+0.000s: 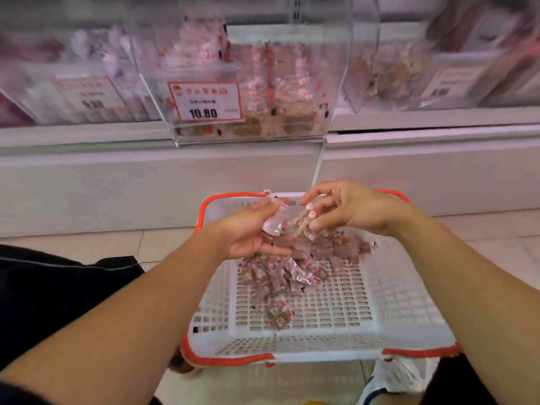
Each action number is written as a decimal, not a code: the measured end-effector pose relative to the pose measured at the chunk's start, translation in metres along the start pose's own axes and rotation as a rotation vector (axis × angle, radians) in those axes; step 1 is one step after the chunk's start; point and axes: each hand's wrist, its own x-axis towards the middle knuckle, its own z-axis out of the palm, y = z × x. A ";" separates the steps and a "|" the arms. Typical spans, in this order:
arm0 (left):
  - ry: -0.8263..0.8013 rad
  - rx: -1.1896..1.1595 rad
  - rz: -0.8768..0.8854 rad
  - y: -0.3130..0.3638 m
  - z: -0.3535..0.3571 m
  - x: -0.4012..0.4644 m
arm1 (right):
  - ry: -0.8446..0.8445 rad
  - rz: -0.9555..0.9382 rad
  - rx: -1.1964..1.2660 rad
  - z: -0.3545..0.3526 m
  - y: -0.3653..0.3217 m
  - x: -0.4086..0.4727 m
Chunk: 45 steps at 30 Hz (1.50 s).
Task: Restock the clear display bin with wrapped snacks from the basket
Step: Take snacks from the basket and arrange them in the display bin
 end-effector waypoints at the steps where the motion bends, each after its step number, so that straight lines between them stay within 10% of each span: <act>1: -0.021 0.049 -0.006 0.015 0.007 -0.012 | 0.035 -0.049 -0.014 -0.002 -0.016 -0.006; 13: -0.259 0.427 0.098 0.118 0.052 -0.121 | 0.304 -0.503 0.276 0.024 -0.093 -0.064; 19: -0.370 0.488 0.153 0.122 0.063 -0.112 | 0.491 -0.601 0.087 0.019 -0.092 -0.065; 30: -0.388 0.766 0.276 0.175 0.070 -0.120 | 0.296 -0.601 -0.393 -0.003 -0.148 -0.074; 34: 0.238 0.850 0.709 0.227 0.045 -0.132 | 0.430 -0.581 -0.411 -0.025 -0.218 -0.033; 37: 0.861 1.469 1.013 0.248 0.007 -0.126 | 0.586 -0.400 -0.524 -0.043 -0.254 0.034; 45: 0.847 2.276 0.797 0.254 -0.018 -0.108 | 0.615 0.003 -0.758 -0.067 -0.263 0.178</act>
